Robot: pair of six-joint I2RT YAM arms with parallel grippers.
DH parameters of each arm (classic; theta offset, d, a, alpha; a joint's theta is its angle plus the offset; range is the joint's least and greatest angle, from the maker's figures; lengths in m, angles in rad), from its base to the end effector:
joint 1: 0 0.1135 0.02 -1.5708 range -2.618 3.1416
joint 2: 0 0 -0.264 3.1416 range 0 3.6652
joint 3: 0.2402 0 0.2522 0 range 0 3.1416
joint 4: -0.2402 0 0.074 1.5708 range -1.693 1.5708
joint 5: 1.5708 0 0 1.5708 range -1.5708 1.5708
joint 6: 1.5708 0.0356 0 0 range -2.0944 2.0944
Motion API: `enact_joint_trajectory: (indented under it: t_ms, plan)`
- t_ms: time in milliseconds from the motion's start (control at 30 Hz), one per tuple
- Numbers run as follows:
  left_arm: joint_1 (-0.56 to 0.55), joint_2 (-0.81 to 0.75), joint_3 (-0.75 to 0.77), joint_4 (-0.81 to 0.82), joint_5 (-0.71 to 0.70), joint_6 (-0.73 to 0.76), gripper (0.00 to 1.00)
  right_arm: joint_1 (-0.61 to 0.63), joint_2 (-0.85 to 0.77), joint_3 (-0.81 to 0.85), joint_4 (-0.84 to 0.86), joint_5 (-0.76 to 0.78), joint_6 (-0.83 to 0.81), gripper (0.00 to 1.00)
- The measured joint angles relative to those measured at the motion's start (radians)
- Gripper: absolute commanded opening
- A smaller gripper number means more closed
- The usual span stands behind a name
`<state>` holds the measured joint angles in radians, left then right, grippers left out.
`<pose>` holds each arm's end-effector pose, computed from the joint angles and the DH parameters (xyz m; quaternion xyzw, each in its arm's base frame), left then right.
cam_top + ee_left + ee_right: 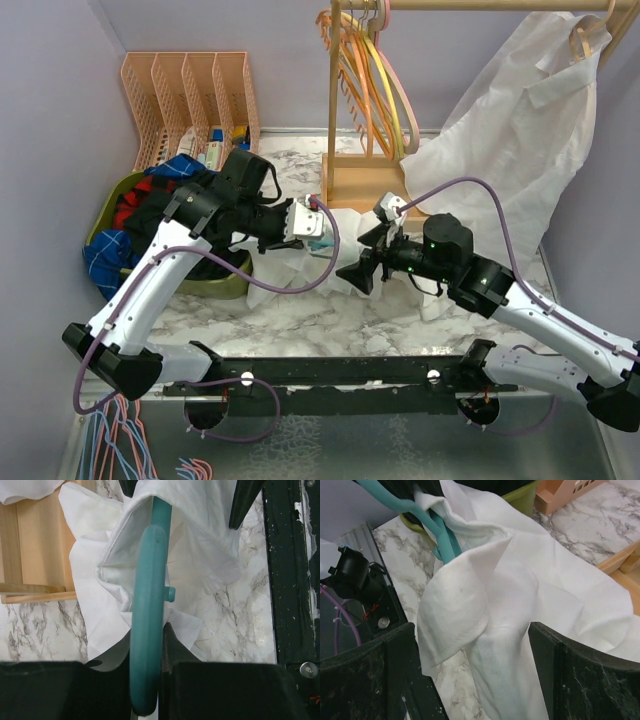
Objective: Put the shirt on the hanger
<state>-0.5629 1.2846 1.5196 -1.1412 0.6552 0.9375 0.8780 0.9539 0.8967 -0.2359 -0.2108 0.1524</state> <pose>0.1853 -0.1426 0.4017 0.6870 0.5832 -0.2413 0.3601 0.1344 0.1736 0.3433 -0.3420 0.7241 0.3657 0.4744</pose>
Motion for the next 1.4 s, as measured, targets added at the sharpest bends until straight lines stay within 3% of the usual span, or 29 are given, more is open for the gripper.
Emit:
enact_joint_trajectory:
  t_ms: [133, 267, 367, 400, 533, 667, 733, 767, 800, 833, 867, 900, 1233, 1400]
  plan:
    - [0.0, 0.0, 0.026, -0.018, 0.015, 0.001, 0.0, 0.0, 0.0, -0.027, 0.02, -0.017, 0.006, 0.72]
    - [0.0, 0.0, 0.03, -0.034, 0.021, 0.002, 0.0, 0.0, -0.001, -0.036, 0.042, -0.032, 0.016, 0.36]
    - [0.0, 0.0, 0.031, -0.045, 0.035, 0.005, 0.0, 0.0, -0.001, -0.037, 0.063, -0.048, 0.026, 0.04]
    - [0.0, 0.0, 0.031, -0.047, 0.037, 0.008, 0.0, 0.0, 0.0, -0.037, 0.067, -0.057, 0.026, 0.02]
    - [0.003, 0.004, 0.04, -0.061, 0.04, 0.025, 0.0, 0.009, -0.001, -0.046, 0.084, -0.127, 0.028, 0.01]
    - [-0.002, 0.001, 0.025, -0.03, 0.029, -0.013, 0.22, 0.004, -0.038, -0.105, 0.143, -0.126, 0.03, 0.01]
    - [-0.016, -0.011, -0.016, 0.021, 0.024, -0.032, 0.37, 0.005, -0.096, -0.143, 0.14, -0.091, 0.029, 0.01]
    - [-0.027, -0.022, -0.044, 0.068, 0.013, -0.058, 0.51, 0.01, -0.125, -0.159, 0.124, -0.071, 0.026, 0.01]
    - [-0.028, -0.031, -0.064, 0.097, -0.021, -0.076, 0.71, 0.013, -0.158, -0.172, 0.103, -0.052, 0.026, 0.01]
    - [-0.018, -0.04, -0.08, 0.126, -0.058, -0.103, 0.79, 0.014, -0.203, -0.183, 0.072, -0.018, 0.026, 0.01]
    - [0.005, -0.048, -0.095, 0.153, -0.091, -0.13, 0.96, 0.013, -0.241, -0.187, 0.044, 0.019, 0.026, 0.01]
    - [0.021, -0.052, -0.103, 0.174, -0.134, -0.199, 0.99, 0.012, -0.268, -0.187, 0.025, 0.047, 0.031, 0.01]
    - [0.097, -0.054, -0.118, 0.359, -0.204, -0.386, 0.99, 0.01, -0.41, -0.243, -0.067, 0.284, 0.185, 0.01]
    - [0.19, -0.016, 0.024, 0.367, -0.201, -0.525, 0.99, 0.011, -0.456, -0.243, -0.164, 0.398, 0.314, 0.01]
